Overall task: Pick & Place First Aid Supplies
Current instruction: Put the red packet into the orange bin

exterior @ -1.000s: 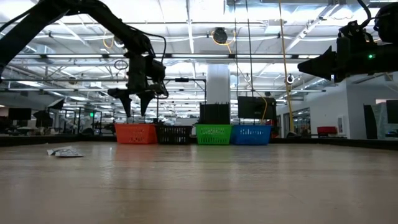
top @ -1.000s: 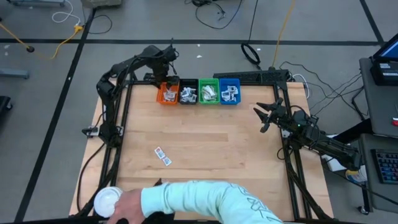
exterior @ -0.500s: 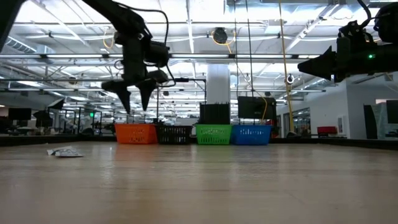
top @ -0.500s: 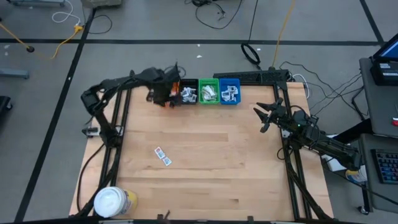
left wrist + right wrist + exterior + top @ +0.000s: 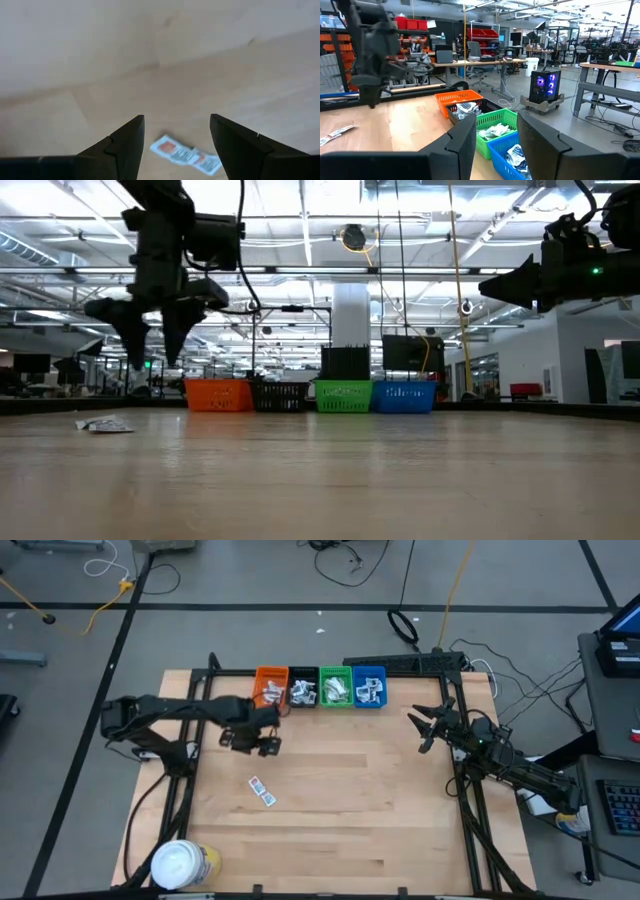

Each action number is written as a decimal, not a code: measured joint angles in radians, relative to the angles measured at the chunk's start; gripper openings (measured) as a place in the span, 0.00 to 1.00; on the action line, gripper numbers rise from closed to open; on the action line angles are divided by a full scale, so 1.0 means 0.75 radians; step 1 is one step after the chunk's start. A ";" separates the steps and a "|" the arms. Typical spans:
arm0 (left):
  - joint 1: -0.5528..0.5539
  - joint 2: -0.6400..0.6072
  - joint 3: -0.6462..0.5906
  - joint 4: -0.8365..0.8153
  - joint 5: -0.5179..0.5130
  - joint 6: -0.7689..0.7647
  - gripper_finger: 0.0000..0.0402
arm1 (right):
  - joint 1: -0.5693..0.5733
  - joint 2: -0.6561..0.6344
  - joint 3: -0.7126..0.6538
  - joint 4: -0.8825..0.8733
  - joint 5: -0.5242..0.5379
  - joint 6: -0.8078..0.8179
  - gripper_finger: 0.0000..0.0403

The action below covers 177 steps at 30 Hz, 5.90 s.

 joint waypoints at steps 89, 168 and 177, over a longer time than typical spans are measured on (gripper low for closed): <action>0.255 -0.068 0.088 -0.206 0.000 0.396 0.00 | 0.000 0.001 0.000 0.000 0.000 0.000 0.35; 0.038 0.237 0.450 -0.133 -0.002 1.892 0.27 | 0.000 0.001 0.000 0.000 0.000 0.000 0.35; -0.273 0.152 0.289 -0.117 0.010 1.728 0.27 | 0.000 0.001 0.000 0.000 0.000 0.000 0.35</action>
